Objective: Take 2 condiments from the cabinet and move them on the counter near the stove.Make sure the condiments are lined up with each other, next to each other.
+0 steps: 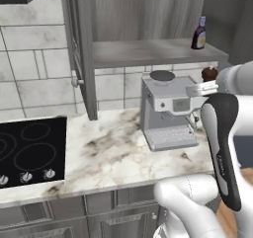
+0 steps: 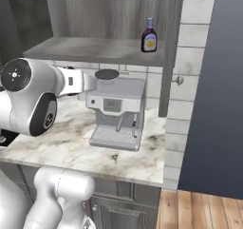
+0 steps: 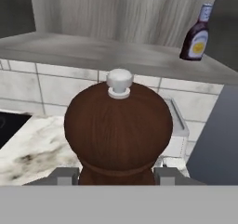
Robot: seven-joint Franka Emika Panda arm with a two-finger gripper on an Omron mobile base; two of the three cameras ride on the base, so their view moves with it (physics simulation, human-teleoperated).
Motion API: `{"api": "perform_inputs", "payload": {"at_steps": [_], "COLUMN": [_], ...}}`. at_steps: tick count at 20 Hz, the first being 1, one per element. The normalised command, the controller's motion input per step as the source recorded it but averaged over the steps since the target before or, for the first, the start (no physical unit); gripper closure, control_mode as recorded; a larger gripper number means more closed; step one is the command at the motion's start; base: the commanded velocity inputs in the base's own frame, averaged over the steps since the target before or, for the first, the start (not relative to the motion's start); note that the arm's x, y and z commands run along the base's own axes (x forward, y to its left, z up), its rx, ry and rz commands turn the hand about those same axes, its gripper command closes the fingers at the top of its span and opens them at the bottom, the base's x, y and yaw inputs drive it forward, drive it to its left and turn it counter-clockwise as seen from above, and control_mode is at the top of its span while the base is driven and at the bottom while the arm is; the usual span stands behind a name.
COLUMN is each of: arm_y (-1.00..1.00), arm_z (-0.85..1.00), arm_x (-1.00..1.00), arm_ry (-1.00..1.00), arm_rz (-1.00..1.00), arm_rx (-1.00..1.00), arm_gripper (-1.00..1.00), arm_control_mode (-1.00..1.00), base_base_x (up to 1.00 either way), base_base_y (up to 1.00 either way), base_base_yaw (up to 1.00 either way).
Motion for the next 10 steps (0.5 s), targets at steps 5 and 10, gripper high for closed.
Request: {"api": "perform_inputs", "payload": {"at_steps": [5, 10], "arm_y": [0.0, 0.0], "arm_z": [0.0, 0.0], "arm_x": [0.0, 0.0], "arm_ry": [0.0, 0.0], "arm_rz": [0.0, 0.0], "arm_rx": [0.0, 0.0], "arm_gripper": [1.0, 1.0], "arm_control_mode": [1.0, 1.0], "base_base_x": [-0.93, -0.54], "base_base_y": [0.19, 0.75], "base_base_yaw": [0.08, 0.03]}}
